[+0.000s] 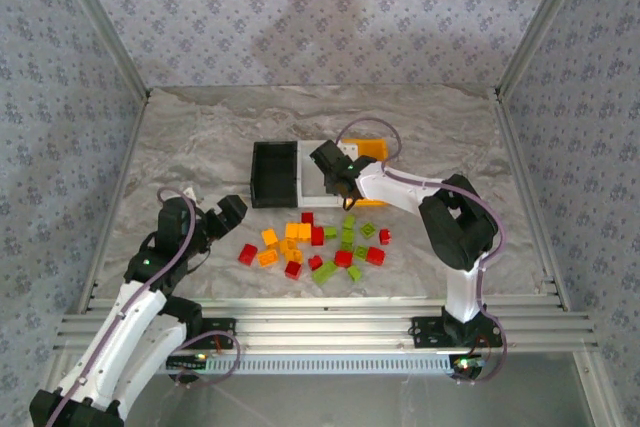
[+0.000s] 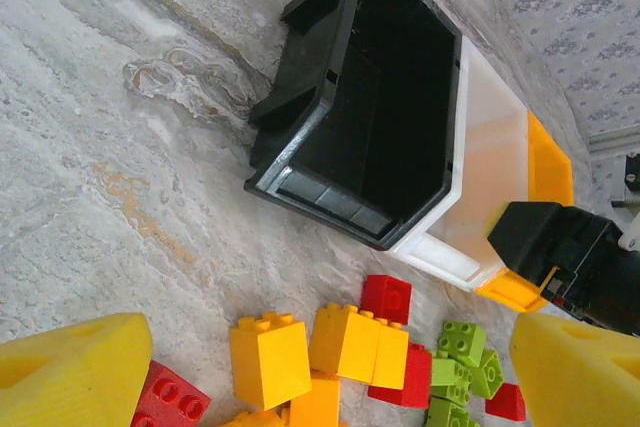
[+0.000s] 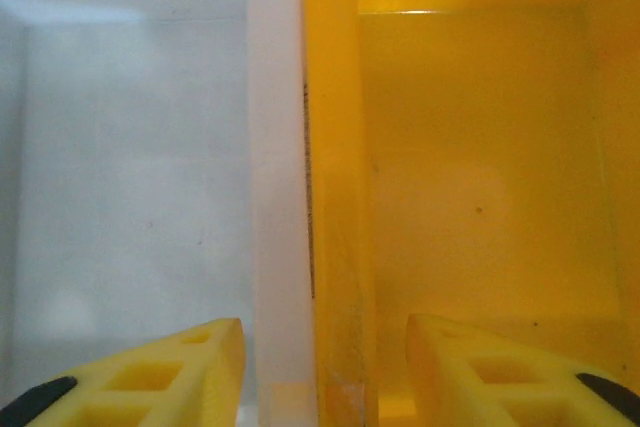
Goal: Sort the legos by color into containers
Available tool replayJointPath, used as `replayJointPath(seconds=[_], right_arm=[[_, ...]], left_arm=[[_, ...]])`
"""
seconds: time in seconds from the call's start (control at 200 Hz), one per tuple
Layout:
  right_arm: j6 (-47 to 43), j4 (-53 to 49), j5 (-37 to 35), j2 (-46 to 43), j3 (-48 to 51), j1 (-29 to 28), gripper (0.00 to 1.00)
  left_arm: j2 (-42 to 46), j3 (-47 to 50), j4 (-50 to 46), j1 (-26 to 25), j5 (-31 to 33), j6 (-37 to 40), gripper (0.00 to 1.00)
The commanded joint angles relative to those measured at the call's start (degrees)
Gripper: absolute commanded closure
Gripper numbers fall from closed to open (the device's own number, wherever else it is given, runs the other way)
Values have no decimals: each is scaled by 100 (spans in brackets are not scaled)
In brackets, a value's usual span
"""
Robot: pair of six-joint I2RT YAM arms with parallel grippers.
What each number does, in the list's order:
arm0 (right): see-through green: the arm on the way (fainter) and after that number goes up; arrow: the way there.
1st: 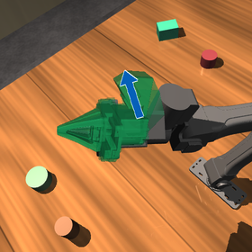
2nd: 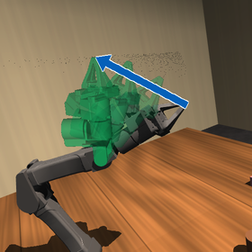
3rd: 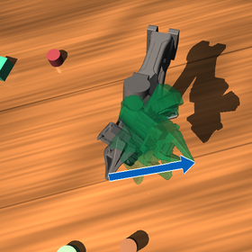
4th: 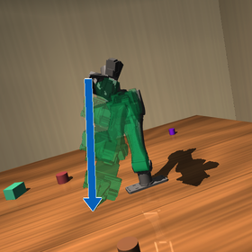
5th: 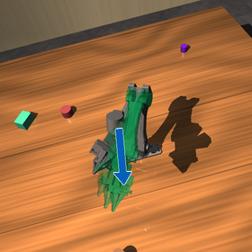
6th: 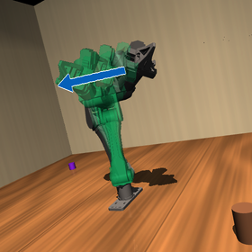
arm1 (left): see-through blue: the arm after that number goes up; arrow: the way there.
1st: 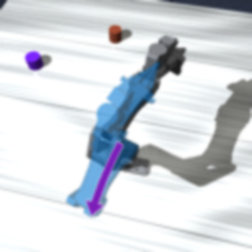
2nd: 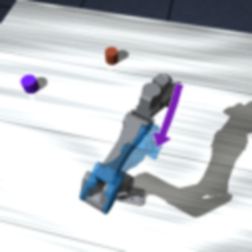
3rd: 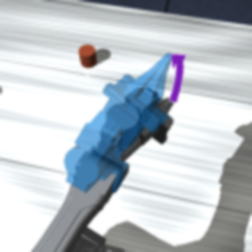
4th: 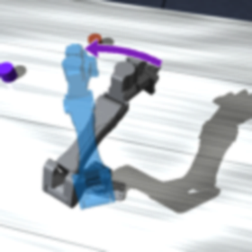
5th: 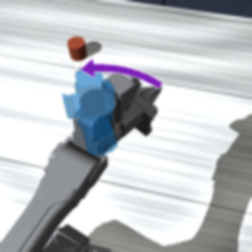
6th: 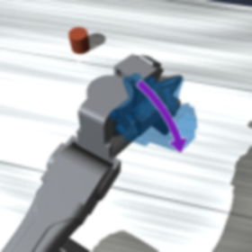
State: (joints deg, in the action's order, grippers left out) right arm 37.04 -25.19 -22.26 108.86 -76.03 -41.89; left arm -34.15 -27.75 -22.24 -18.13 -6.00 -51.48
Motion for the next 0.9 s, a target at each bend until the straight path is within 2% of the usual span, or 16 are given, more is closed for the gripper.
replayJointPath(seconds=[0.0, 0.22, 0.305, 0.33, 0.54, 0.675, 0.895], right_arm=[[-55, 46, -253, -412, -27, -24, 44], [295, -95, -428, -1563, 716, -240, 37], [572, -253, -437, -2095, 1477, -284, 36], [653, -301, -412, -2260, 1674, -285, 36], [983, -713, -237, -3369, 3023, -204, 36], [834, -436, 374, -3514, 3455, 80, 39], [653, -178, 525, -3142, 3533, 230, 43]], left_arm=[[67, -141, -53, -30, -51, 165, 7], [109, -337, -565, -32, -74, 167, 7], [186, -301, -688, -33, -102, 114, 6], [217, -270, -717, -33, -112, 84, 1], [578, 79, -682, -30, -207, -107, 0], [699, 224, -676, -32, -210, -126, 0], [686, 322, -703, -33, -224, -137, 0]])
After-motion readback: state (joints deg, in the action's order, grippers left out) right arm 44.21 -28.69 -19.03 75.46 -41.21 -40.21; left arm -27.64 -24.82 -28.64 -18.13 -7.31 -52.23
